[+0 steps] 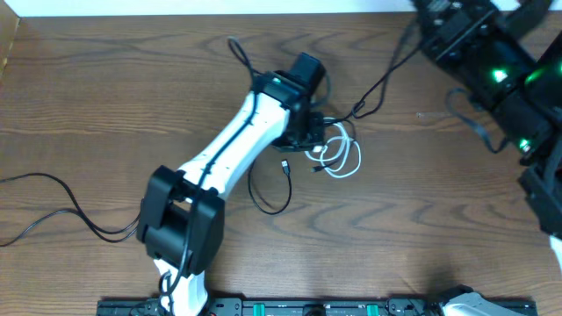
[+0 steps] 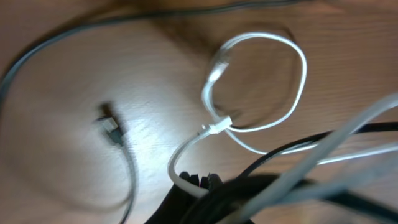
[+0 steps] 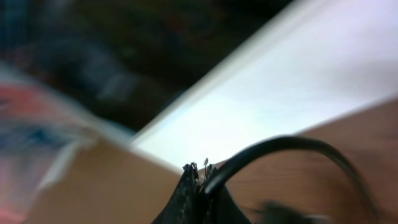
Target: Untangle cables
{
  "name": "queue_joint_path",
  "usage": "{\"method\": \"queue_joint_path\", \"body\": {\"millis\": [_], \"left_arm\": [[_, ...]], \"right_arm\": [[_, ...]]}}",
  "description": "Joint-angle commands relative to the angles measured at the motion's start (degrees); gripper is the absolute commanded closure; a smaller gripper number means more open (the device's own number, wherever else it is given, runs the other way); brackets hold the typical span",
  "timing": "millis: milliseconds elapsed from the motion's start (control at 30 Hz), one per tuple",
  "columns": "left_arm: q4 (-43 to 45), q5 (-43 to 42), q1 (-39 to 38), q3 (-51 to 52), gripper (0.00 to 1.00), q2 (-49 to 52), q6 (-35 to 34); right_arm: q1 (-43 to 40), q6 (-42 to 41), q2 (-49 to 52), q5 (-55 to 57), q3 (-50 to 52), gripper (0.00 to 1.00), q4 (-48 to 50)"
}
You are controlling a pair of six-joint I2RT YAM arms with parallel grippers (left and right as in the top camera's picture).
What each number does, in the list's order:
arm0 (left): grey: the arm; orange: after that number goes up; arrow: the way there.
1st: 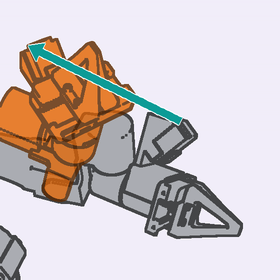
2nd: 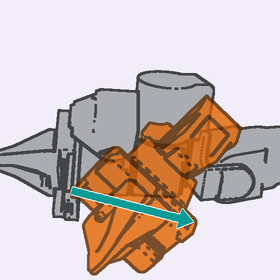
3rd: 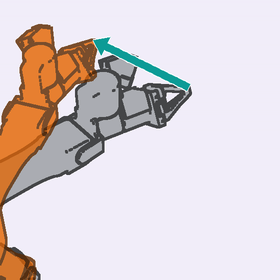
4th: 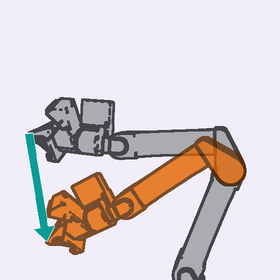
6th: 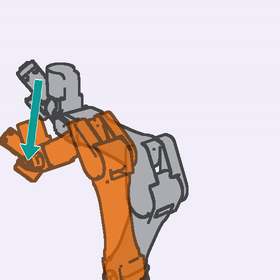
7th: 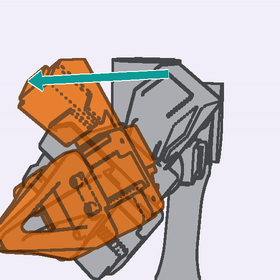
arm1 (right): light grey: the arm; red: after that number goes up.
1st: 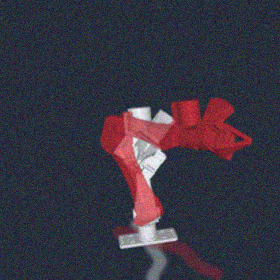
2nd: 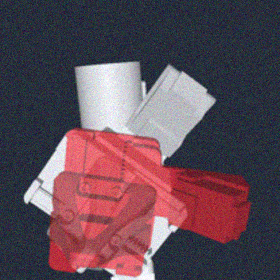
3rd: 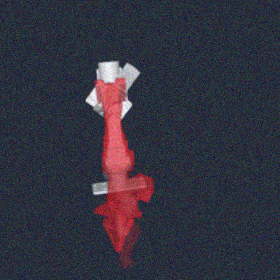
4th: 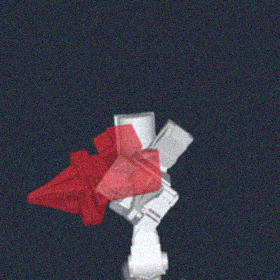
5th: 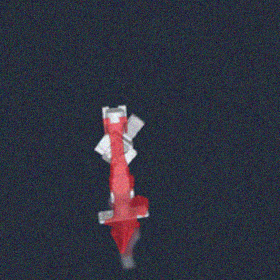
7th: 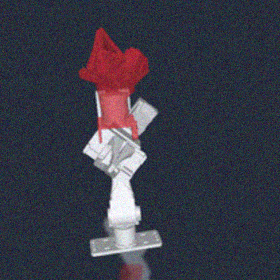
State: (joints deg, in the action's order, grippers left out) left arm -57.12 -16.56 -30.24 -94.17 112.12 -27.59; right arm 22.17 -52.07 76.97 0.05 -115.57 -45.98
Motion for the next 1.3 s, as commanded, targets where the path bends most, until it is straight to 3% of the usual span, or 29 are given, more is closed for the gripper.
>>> {"method": "queue_joint_path", "body": {"millis": [0, 200, 600, 733, 933, 1033, 1067, 1133, 1267], "left_arm": [[-2.5, 1.0, 3.0, 0.2, 0.92, -6.4, 1.8], [-5.2, -3.2, 5.6, 0.2, 0.92, -18.9, 8.0], [0.8, -15.5, 5.5, 0.2, 0.92, -34.2, 5.3], [1.6, -15.4, 5.6, 0.2, 0.92, -35.5, -0.7], [1.6, -10.6, 5.6, 0.2, 0.92, -35.2, -3.7], [1.5, -8.2, 5.5, 0.2, 0.92, -35.1, -4.7], [1.5, -7.8, 5.5, 0.2, 0.92, -35.1, -4.9], [1.4, -7.0, 5.5, 0.2, 0.92, -35.0, -6.7], [1.1, -6.2, 5.5, 0.2, 0.92, -35.0, -7.7]], "right_arm": [[-5.3, 0.9, -0.5, 10.4, -1.0, 0.98, -4.9], [-14.3, 0.9, -0.2, 19.5, -0.9, 0.98, -18.8], [-15.0, 4.0, 7.6, 17.4, -0.9, 0.99, -34.3], [-15.0, 6.9, 11.8, 11.0, -0.9, 0.99, -36.9], [-14.9, 20.2, 18.3, -5.9, -0.9, 0.99, -37.4], [-13.8, 34.2, 21.4, -21.7, -0.9, 0.99, -37.9], [-13.4, 37.7, 22.0, -25.2, -0.9, 0.96, -38.1], [-12.3, 42.9, 23.2, -30.4, -0.9, 0.76, -38.8], [-10.2, 46.9, 24.3, -31.0, -0.9, 0.21, -39.8]]}}
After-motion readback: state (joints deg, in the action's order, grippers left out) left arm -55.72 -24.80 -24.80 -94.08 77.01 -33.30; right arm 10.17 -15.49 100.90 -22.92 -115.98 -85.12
